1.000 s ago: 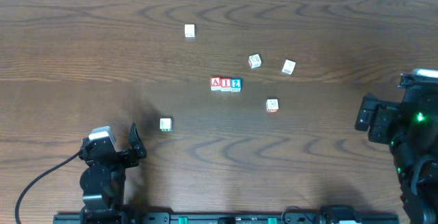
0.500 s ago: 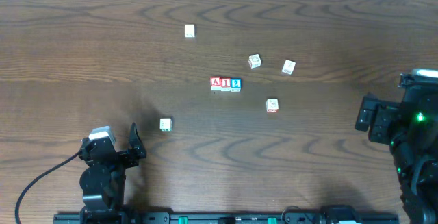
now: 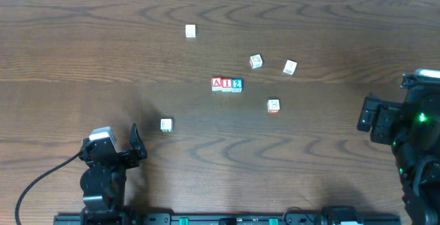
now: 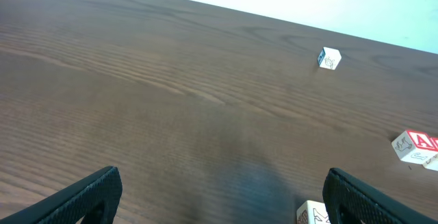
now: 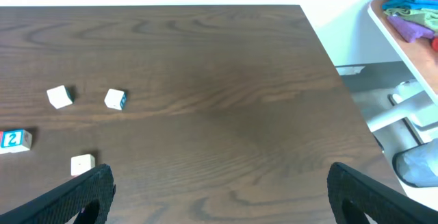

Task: Spell out Ai2

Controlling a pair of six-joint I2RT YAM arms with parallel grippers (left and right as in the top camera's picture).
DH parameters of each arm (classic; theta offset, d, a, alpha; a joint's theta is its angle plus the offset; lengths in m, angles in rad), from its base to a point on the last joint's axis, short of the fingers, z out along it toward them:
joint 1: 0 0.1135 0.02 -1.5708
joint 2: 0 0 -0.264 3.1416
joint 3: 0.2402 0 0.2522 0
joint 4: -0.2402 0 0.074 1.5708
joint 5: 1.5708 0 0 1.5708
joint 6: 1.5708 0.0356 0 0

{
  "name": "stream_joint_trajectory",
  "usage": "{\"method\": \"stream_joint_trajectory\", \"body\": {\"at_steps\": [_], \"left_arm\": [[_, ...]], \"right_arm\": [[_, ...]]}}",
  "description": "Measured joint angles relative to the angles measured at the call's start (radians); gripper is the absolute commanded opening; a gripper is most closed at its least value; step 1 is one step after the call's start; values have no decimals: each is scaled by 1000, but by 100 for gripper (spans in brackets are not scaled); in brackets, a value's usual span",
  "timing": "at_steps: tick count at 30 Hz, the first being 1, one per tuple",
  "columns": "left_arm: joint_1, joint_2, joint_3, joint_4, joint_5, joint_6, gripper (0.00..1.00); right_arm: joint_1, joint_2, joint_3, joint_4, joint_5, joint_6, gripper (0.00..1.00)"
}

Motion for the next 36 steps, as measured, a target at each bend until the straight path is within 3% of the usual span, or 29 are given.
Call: {"method": "stream_joint_trajectory", "body": {"at_steps": [5, 12, 17, 24, 36], "left_arm": [[0, 0, 0, 3, 0, 0, 95], [0, 0, -2, 5, 1, 0, 95], [0, 0, -2, 7, 1, 0, 95], [0, 0, -2, 8, 1, 0, 95], [0, 0, -2, 8, 0, 0, 95]], "right_arm": [[0, -112, -76, 21, -81, 0, 99], [0, -492, -406, 150, -240, 0, 99], [0, -657, -683, 292, -309, 0, 99], [0, -768, -912, 364, -350, 0, 99], [0, -858, -1102, 373, -365, 0, 99]]}}
